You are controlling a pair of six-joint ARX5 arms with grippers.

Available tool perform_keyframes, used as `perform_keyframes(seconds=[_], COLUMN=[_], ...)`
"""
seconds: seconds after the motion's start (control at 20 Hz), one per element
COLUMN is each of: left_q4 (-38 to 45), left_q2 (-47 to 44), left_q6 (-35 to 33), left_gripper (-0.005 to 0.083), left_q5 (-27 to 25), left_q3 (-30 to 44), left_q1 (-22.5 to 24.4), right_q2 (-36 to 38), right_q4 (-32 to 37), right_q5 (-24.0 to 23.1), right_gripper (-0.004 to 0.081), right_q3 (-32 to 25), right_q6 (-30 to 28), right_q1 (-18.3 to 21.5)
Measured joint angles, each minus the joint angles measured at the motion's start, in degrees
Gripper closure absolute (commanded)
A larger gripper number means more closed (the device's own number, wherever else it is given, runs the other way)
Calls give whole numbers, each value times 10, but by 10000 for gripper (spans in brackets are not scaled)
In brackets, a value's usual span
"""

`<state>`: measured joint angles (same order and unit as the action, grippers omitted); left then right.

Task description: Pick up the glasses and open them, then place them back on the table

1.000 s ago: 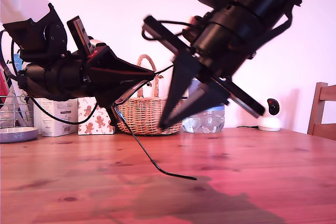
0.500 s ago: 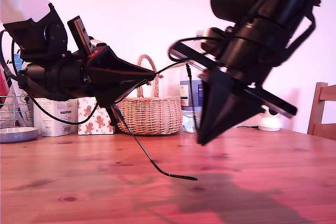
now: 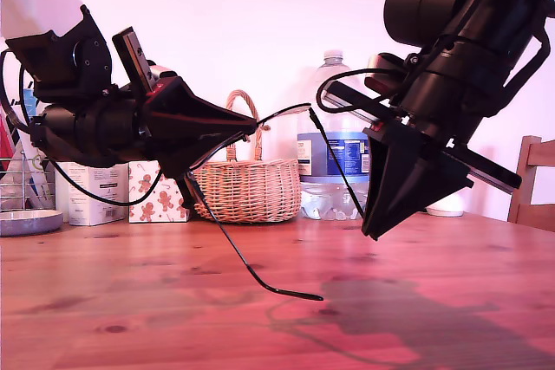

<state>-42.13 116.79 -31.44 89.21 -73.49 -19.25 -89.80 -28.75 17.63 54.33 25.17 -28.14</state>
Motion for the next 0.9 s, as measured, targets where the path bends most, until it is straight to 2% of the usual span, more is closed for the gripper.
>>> perform_keyframes(seconds=[0.1, 0.15, 0.4, 0.5, 0.9], left_q4=[0, 0, 1, 1, 1], left_q2=[0, 0, 0, 0, 0], left_q6=[0, 0, 0, 0, 0], left_gripper=[795, 795, 795, 795, 795], left_q5=[3, 3, 3, 3, 5], left_q3=[0, 0, 0, 0, 0], left_q1=[0, 0, 0, 0, 0], right_q2=[0, 0, 0, 0, 0], right_q4=[-2, -4, -20, -56, -170], right_q5=[0, 10, 74, 75, 73], right_gripper=[501, 470, 444, 438, 434], right_q3=[0, 0, 1, 6, 77], right_q6=[-3, -12, -63, -108, -195], right_q1=[2, 3, 7, 8, 55])
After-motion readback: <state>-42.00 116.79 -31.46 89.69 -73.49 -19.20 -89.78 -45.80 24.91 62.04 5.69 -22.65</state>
